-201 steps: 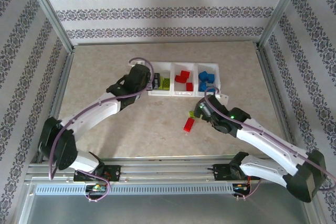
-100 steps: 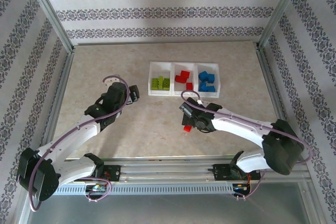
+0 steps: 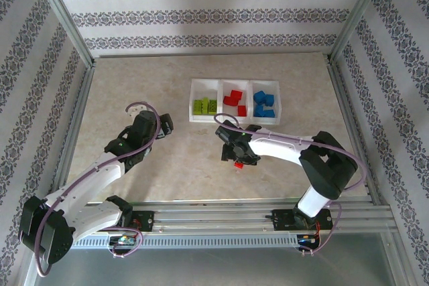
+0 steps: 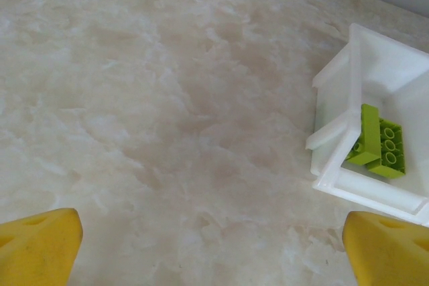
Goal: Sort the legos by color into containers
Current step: Pick up the lego from the bottom-center of the table.
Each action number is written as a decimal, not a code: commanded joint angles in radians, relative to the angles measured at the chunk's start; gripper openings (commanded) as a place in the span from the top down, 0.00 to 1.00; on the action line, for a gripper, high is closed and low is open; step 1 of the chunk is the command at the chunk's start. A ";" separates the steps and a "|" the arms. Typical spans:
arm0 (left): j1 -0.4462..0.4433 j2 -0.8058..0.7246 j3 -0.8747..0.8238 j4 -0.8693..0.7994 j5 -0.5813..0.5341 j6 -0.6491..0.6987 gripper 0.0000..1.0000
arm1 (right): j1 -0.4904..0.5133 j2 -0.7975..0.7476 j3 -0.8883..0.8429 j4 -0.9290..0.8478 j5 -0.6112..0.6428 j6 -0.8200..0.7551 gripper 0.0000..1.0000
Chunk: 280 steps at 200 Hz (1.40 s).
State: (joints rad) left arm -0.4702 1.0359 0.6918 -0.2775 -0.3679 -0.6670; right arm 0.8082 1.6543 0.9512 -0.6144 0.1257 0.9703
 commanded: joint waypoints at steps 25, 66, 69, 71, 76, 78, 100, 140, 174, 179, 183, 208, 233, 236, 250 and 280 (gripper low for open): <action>0.025 -0.011 -0.027 -0.017 0.009 -0.026 0.00 | 0.008 0.068 0.038 -0.018 -0.036 0.014 0.25; 0.034 0.000 -0.031 -0.012 0.022 -0.028 0.00 | 0.008 0.106 0.062 -0.033 -0.025 -0.002 0.31; 0.035 0.000 -0.031 -0.012 0.025 -0.028 0.00 | 0.008 0.109 0.063 -0.034 -0.024 -0.004 0.32; 0.035 0.002 -0.031 -0.012 0.027 -0.028 0.00 | 0.008 0.110 0.064 -0.034 -0.023 -0.004 0.33; 0.037 0.002 -0.031 -0.012 0.030 -0.029 0.00 | 0.008 0.113 0.067 -0.035 -0.023 -0.008 0.35; 0.037 0.004 -0.031 -0.012 0.030 -0.029 0.00 | 0.008 0.115 0.068 -0.036 -0.023 -0.009 0.36; 0.042 0.012 -0.033 -0.011 0.042 -0.035 0.00 | 0.009 0.126 0.075 -0.036 -0.022 -0.026 0.44; 0.049 0.023 -0.033 -0.005 0.059 -0.048 0.00 | 0.013 0.127 0.090 -0.031 -0.021 -0.057 0.54; 0.053 0.029 -0.031 0.001 0.065 -0.051 0.00 | 0.013 0.133 0.111 -0.031 -0.026 -0.080 0.65; 0.054 0.030 -0.030 0.001 0.065 -0.052 0.00 | 0.013 0.134 0.114 -0.031 -0.028 -0.083 0.66; 0.054 0.031 -0.029 0.001 0.066 -0.052 0.00 | 0.013 0.134 0.118 -0.032 -0.028 -0.086 0.67; 0.058 0.032 -0.028 0.001 0.071 -0.051 0.00 | 0.013 0.128 0.133 -0.036 -0.026 -0.095 0.70; 0.060 0.038 -0.028 0.003 0.081 -0.053 0.00 | 0.013 0.107 0.154 -0.051 -0.008 -0.115 0.72; 0.061 0.039 -0.029 0.003 0.082 -0.053 0.00 | 0.013 0.104 0.157 -0.055 -0.003 -0.118 0.72; 0.062 0.041 -0.031 0.003 0.085 -0.057 0.00 | 0.011 0.087 0.180 -0.079 0.024 -0.141 0.72; 0.065 0.043 -0.039 0.013 0.096 -0.063 0.00 | -0.025 0.047 0.247 -0.123 0.072 -0.207 0.72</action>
State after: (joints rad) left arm -0.4229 1.0725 0.6655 -0.2768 -0.2867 -0.7128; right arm 0.8070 1.7615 1.1358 -0.6834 0.1333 0.8326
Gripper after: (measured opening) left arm 0.995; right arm 0.297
